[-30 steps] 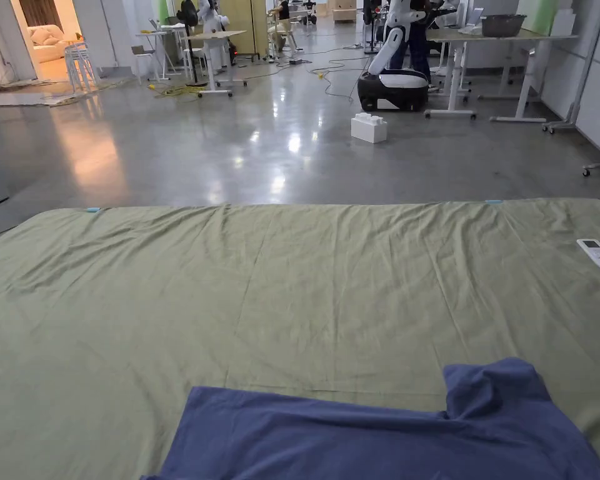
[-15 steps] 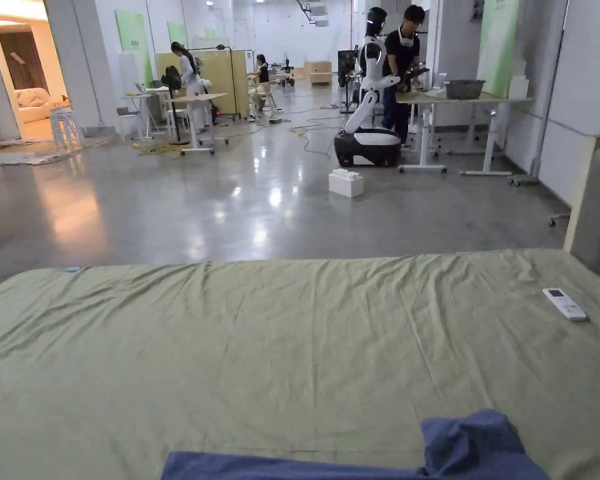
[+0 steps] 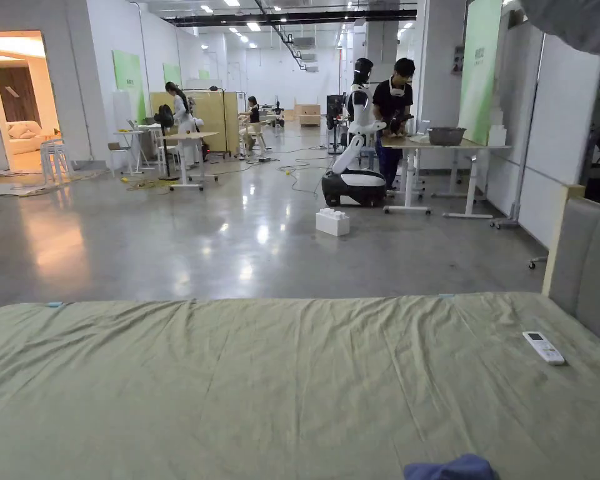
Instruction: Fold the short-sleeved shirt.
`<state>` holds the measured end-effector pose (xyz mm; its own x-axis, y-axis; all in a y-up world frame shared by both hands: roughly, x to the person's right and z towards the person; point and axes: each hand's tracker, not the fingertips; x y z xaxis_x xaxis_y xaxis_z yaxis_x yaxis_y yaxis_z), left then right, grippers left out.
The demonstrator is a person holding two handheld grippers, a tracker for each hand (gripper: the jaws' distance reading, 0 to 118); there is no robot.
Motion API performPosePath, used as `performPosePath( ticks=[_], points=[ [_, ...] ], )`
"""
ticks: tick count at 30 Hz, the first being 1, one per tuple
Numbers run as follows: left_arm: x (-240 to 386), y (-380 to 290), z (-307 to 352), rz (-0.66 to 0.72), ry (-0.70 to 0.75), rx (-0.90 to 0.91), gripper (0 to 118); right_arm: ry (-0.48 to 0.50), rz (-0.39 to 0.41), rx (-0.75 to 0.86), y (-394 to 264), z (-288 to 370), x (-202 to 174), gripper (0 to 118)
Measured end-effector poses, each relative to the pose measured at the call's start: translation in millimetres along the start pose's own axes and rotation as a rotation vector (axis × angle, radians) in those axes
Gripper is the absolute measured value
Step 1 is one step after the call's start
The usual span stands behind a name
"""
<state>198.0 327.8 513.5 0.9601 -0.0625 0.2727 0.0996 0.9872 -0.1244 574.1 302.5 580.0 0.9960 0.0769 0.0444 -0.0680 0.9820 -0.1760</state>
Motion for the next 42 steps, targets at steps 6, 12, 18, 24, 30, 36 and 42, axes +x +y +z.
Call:
performPosePath(
  ticks=[6, 12, 18, 24, 30, 36, 42],
  points=[
    [5.5, -3.0, -4.2, 0.005, -0.026, -0.057, 1, 0.018, -0.064, -0.037, -5.3, -2.3, 2.4, 0],
    [-1.5, -7.4, -12.0, 0.053, -0.036, -0.075, 0, 0.011, -0.078, -0.043, -4.8, -4.9, 7.3, 0],
    [-7.1, -12.1, -26.6, 0.035, -0.031, -0.102, 0, 0.025, -0.081, -0.085, -13.9, -16.5, 8.9, 0],
    [-44.7, -29.0, -99.7, 0.192, -0.133, -0.251, 6, 0.034, -0.075, -0.166, -32.4, -29.3, 8.2, 0],
    [-99.0, -81.8, -252.7, 0.323, -0.153, -0.566, 80, 0.011, -0.136, -0.294, -58.1, -42.5, 19.3, 0],
    [-122.2, -145.6, -376.8, 0.242, -0.034, -0.732, 78, -0.028, -0.161, -0.377, -74.5, -35.7, 25.5, 0],
    [-115.4, -168.2, -411.9, 0.268, 0.039, -0.743, 37, -0.076, -0.178, -0.428, -82.7, -30.1, 34.5, 0]
  ],
)
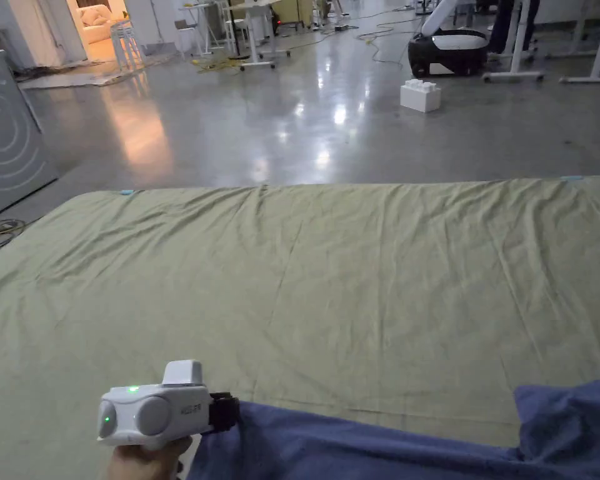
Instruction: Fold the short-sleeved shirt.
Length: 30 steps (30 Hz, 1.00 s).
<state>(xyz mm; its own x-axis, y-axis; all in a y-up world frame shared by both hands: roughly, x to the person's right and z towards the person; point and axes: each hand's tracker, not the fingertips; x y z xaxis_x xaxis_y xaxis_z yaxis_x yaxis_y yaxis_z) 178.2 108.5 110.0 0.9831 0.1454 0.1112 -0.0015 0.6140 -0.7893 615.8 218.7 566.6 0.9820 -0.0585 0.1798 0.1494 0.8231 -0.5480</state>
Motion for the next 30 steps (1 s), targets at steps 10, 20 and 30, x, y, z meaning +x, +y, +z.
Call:
performPosePath(
  ticks=[10, 20, 30],
  points=[
    [34.8, 0.7, -25.4, -0.15, 0.08, -0.121, 9, 0.023, 0.047, -0.032, 24.8, -43.1, 18.3, 1],
    [36.8, 2.4, -20.6, -0.069, 0.087, -0.164, 9, -0.038, -0.061, -0.317, 126.6, -261.9, 110.4, 83],
    [43.8, 8.9, -19.0, -0.091, 0.09, -0.194, 9, -0.146, 0.049, -0.485, 112.5, -335.5, 117.4, 38]
  ],
)
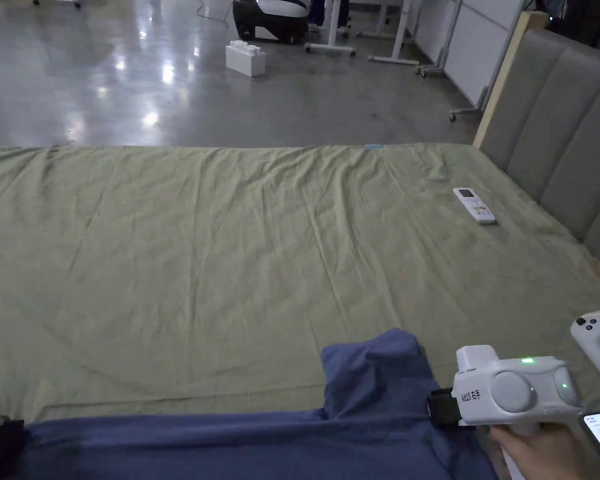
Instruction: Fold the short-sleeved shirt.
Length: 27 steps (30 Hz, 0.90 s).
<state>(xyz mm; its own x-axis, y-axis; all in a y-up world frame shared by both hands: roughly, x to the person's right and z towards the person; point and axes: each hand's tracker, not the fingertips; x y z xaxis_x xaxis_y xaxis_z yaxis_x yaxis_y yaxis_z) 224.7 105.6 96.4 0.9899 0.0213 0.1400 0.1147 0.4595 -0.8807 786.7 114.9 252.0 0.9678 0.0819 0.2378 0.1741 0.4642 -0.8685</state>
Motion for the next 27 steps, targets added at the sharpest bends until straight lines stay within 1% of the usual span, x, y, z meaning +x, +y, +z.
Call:
performPosePath(
  ticks=[1, 2, 3, 4, 5, 6, 7, 8, 10, 11, 12, 13, 15, 17, 20, 23, 25, 27],
  points=[
    [-1.5, 0.6, 0.3, -0.009, -0.002, 0.002, 9, 0.019, 0.005, 0.014, -0.7, 4.4, -3.3, 9],
    [-1.2, -0.9, 2.6, -0.021, -0.005, 0.007, 9, 0.039, 0.017, 0.021, -1.2, 7.4, -7.1, 1],
    [-1.5, -1.1, 5.4, -0.043, -0.011, 0.018, 9, 0.029, 0.043, 0.025, -2.9, 9.3, -10.2, 1],
    [-3.4, -2.0, 13.9, -0.046, -0.021, 0.028, 9, 0.065, 0.063, 0.008, 0.3, 8.6, -11.0, 0],
    [-7.0, -0.7, 19.1, -0.046, -0.048, 0.035, 9, 0.146, 0.056, 0.0, -1.0, 12.6, -9.2, 0],
    [-11.8, -0.7, 30.3, -0.043, -0.116, 0.026, 9, 0.156, 0.062, 0.03, -3.3, 23.8, -9.4, 0],
    [-17.5, -2.9, 43.2, -0.027, -0.147, 0.044, 9, 0.116, 0.076, 0.069, -6.4, 37.5, -10.7, 0],
    [-22.6, -7.5, 59.5, -0.029, -0.156, 0.084, 9, 0.111, 0.096, 0.118, -11.9, 54.7, -12.7, 0],
    [-33.4, -22.7, 92.1, -0.071, -0.179, 0.148, 9, 0.167, 0.075, 0.187, -26.5, 89.7, -7.3, 0],
    [-40.7, -33.4, 109.4, -0.078, -0.203, 0.166, 9, 0.174, 0.056, 0.222, -36.1, 106.9, -4.1, 0],
    [-48.6, -46.4, 126.4, -0.057, -0.224, 0.18, 9, 0.171, 0.052, 0.249, -49.2, 131.8, -8.3, 0],
    [-65.2, -59.0, 132.1, -0.043, -0.246, 0.2, 9, 0.171, 0.054, 0.275, -64.2, 150.5, -5.1, 0],
    [-83.7, -92.6, 154.9, -0.033, -0.273, 0.213, 9, 0.156, 0.066, 0.291, -94.9, 178.4, 1.3, 0],
    [-89.6, -131.8, 178.6, 0.003, -0.285, 0.215, 9, 0.134, 0.05, 0.294, -128.6, 197.0, 10.3, 0],
    [-103.9, -181.6, 192.9, 0.061, -0.324, 0.224, 9, 0.154, -0.03, 0.281, -171.4, 209.9, 17.2, 0],
    [-106.9, -217.7, 186.3, 0.063, -0.333, 0.208, 9, 0.148, -0.042, 0.253, -207.2, 204.2, 13.3, 0],
    [-107.8, -228.9, 172.6, 0.072, -0.322, 0.161, 9, 0.156, -0.054, 0.218, -218.5, 188.3, 11.4, 0],
    [-105.9, -233.9, 160.5, 0.087, -0.323, 0.127, 9, 0.143, -0.053, 0.19, -224.8, 176.7, 6.6, 0]
  ],
)
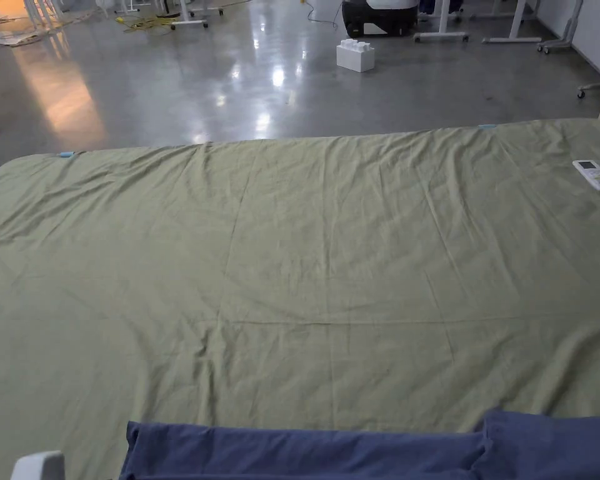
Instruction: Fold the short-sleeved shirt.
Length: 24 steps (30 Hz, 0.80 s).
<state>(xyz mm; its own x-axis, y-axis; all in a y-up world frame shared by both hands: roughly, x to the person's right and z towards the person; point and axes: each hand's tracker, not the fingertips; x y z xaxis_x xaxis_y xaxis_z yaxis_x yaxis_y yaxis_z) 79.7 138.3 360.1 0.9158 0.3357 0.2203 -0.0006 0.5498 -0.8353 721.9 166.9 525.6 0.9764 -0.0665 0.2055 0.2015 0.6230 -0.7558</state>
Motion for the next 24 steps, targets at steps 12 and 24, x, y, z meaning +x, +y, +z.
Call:
performPosePath(
  ticks=[12, 24],
  points=[
    [-20.6, -13.4, -7.0, -0.024, 0.058, -0.018, 41, -0.001, -0.024, -0.014, -16.8, -11.0, 4.0, 31],
    [130.9, -13.0, 127.2, -0.435, 0.316, 0.699, 75, -0.055, 0.038, 0.581, -16.6, 97.0, -51.0, 81]
  ],
)
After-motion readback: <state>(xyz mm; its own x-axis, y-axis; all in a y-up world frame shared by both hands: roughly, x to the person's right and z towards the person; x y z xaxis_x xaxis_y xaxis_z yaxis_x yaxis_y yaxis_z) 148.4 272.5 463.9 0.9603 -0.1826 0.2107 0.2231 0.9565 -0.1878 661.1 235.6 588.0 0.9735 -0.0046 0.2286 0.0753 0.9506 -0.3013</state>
